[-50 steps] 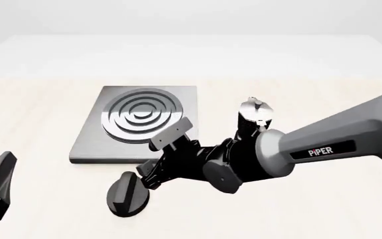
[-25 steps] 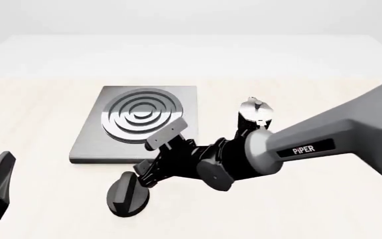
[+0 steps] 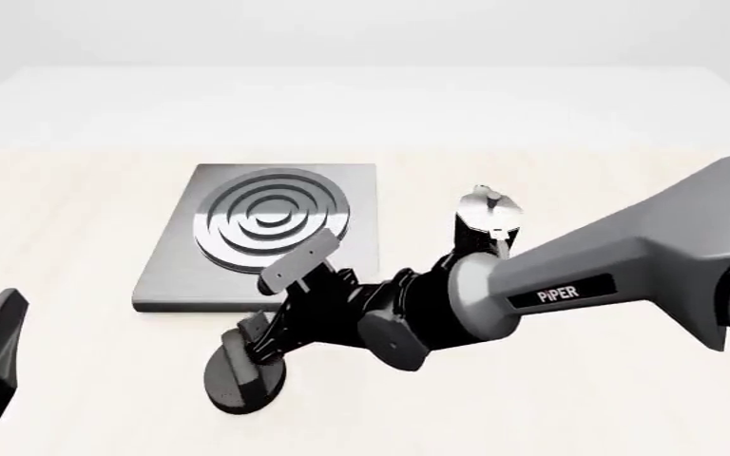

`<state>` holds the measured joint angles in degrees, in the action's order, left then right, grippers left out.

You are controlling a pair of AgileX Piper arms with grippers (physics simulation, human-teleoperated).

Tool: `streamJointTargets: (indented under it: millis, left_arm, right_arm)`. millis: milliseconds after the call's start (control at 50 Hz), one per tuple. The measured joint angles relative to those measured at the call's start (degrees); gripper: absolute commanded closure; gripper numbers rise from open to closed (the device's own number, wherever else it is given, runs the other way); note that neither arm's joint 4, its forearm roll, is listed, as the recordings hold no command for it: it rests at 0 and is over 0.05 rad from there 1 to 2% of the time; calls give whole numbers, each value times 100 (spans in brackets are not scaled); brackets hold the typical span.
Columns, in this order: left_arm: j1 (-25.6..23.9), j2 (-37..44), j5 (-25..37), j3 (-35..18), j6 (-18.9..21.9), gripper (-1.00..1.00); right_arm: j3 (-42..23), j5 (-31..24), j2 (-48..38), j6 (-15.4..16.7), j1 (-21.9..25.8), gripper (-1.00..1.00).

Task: Turn on the stove and put the moka pot on it.

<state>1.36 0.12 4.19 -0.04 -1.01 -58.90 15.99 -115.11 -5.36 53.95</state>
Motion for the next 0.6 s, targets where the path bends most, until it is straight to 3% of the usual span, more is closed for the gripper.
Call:
streamJointTargets:
  millis: [600]
  left_arm:
    - [44,0,-7,0,-23,-100]
  right_arm:
    - [-155,-159,-62,494,221,-100]
